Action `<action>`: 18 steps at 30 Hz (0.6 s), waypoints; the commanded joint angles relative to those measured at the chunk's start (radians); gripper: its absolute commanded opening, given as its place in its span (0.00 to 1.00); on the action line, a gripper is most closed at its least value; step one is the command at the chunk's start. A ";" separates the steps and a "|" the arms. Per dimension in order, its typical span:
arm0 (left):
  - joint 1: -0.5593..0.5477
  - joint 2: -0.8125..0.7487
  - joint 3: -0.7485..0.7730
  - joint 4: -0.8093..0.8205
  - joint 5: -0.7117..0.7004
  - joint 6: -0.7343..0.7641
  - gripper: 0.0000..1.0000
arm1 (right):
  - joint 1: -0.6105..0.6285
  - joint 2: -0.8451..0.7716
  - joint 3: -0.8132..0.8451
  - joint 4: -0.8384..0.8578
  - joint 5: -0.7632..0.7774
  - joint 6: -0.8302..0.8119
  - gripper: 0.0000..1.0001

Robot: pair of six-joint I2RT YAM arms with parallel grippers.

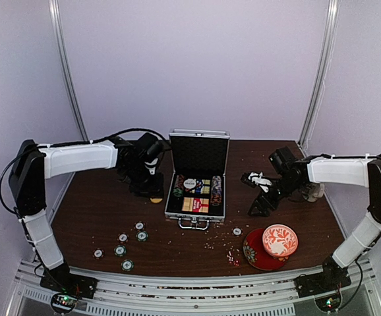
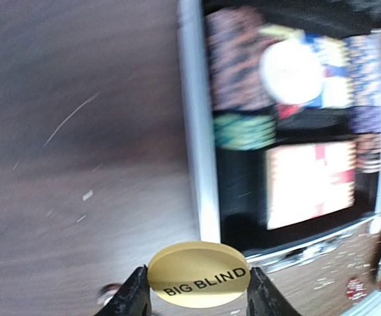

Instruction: Pack up texas hold em set

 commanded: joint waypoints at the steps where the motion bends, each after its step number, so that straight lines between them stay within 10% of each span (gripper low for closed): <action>1: -0.041 0.109 0.133 0.012 0.034 0.047 0.46 | 0.002 0.015 0.024 -0.014 0.009 -0.002 0.83; 18: -0.151 0.402 0.439 0.012 0.126 0.115 0.49 | 0.002 0.013 0.022 -0.017 0.007 -0.003 0.83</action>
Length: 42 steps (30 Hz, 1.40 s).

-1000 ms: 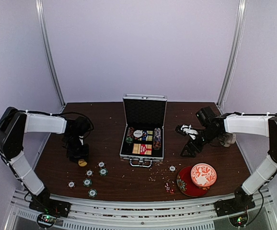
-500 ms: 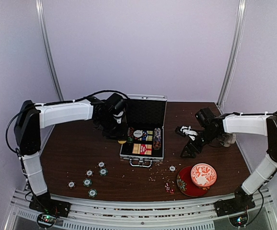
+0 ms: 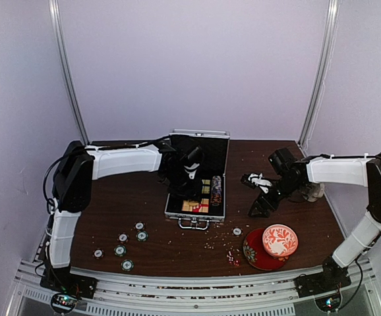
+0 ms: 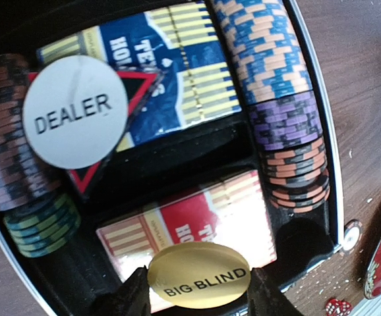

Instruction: Pack up texas hold em set

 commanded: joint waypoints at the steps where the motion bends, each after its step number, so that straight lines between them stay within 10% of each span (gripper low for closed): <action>1: -0.013 0.045 0.051 0.011 0.034 0.022 0.49 | 0.002 0.006 0.022 -0.008 0.007 -0.003 0.83; 24: -0.025 -0.040 0.000 -0.032 -0.054 0.073 0.61 | 0.002 -0.032 0.066 -0.046 0.020 0.001 0.84; 42: 0.127 -0.644 -0.745 0.566 -0.309 0.366 0.70 | 0.378 -0.022 0.172 -0.212 0.169 -0.107 0.57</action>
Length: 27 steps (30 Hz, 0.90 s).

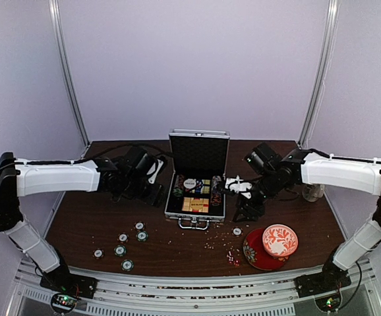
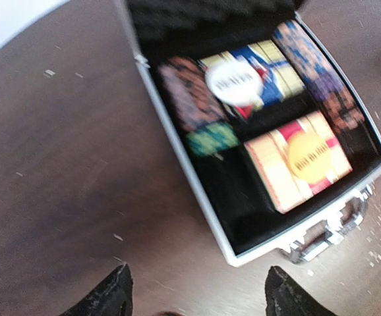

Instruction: Pack up texas hold em set

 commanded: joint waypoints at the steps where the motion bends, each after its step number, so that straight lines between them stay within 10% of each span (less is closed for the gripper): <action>1: 0.136 -0.059 -0.038 0.225 -0.022 0.142 0.70 | 0.103 0.044 0.014 -0.060 0.103 -0.060 0.54; 27: 0.367 -0.186 -0.054 0.294 0.091 0.202 0.69 | 0.312 0.223 -0.035 -0.088 0.243 -0.220 0.39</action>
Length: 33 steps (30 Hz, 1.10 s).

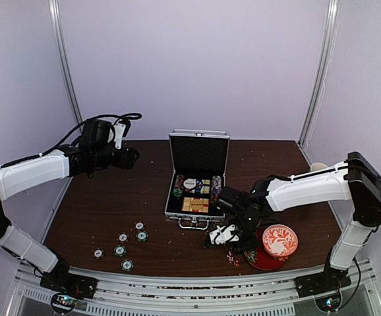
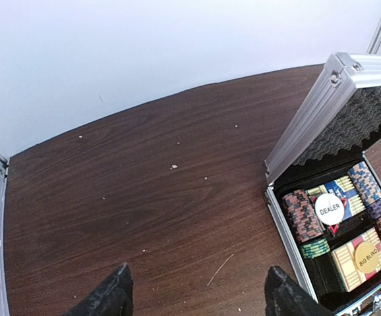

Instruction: Pack up texas hold em set

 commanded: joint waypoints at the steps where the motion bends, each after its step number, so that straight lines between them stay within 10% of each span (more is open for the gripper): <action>1: 0.021 -0.007 -0.006 0.044 0.029 -0.011 0.69 | 0.018 0.006 0.003 -0.006 -0.004 -0.032 0.39; 33: 0.068 0.012 0.010 0.020 0.108 -0.048 0.69 | 0.025 0.069 0.180 -0.070 -0.056 0.020 0.11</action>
